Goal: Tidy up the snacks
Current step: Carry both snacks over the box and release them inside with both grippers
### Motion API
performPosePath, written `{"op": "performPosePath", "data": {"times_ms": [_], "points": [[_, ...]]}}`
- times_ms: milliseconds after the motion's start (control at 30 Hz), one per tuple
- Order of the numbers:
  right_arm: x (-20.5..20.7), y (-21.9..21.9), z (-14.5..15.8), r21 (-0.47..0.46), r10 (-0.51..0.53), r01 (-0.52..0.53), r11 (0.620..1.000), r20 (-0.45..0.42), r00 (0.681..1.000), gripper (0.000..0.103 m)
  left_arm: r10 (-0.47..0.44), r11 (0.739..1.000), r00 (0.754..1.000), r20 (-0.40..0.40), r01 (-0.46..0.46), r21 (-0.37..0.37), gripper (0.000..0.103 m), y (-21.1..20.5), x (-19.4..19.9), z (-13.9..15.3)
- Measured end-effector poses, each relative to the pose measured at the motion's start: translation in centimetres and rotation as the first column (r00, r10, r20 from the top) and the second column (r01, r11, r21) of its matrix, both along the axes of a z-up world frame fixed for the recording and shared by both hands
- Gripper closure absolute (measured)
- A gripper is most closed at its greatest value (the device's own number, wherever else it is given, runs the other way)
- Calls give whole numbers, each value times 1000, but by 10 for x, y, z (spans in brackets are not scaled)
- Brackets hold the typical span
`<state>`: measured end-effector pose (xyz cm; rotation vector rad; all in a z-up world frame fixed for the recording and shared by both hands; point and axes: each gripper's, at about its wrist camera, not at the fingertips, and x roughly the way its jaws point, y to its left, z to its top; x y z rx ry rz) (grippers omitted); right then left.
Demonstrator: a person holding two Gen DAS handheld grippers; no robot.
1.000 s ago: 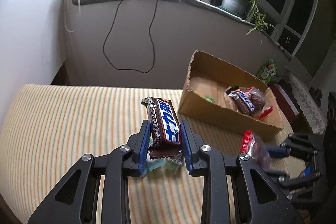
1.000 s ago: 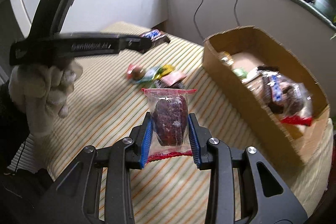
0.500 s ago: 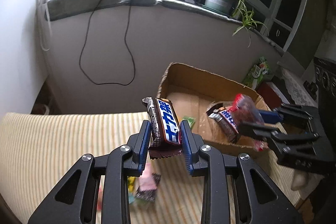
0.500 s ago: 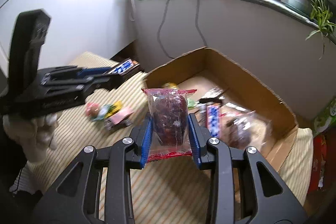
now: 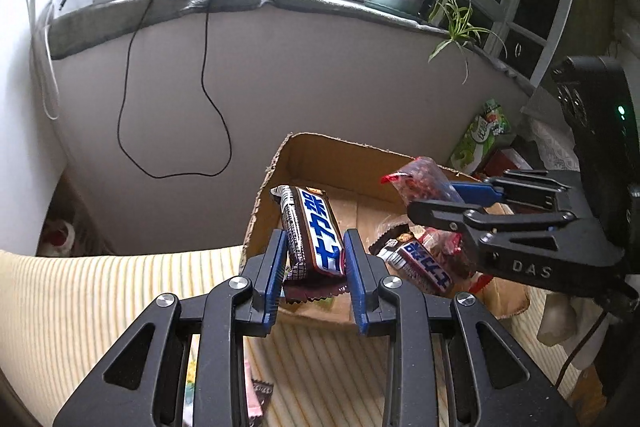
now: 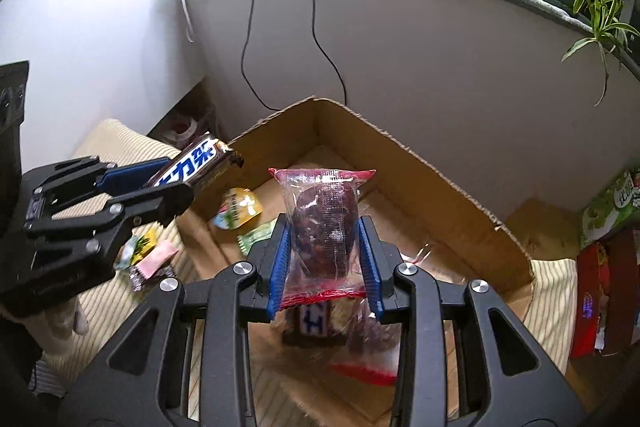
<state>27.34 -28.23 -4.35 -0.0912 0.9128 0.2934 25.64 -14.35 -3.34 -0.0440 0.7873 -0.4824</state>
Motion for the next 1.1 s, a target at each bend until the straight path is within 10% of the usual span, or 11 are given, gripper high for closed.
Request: {"op": "performPosePath", "data": {"times_ms": [767,1100], "points": [[28,-1,-11,-43,-43,41,998,-28,999,69,-20,1000,1000,-24,20,1,75,-12,9,-6],[20,-5,-5,-52,-50,50,997,-5,999,49,-7,1000,1000,-17,7,-6,75,-4,3,-2]]}}
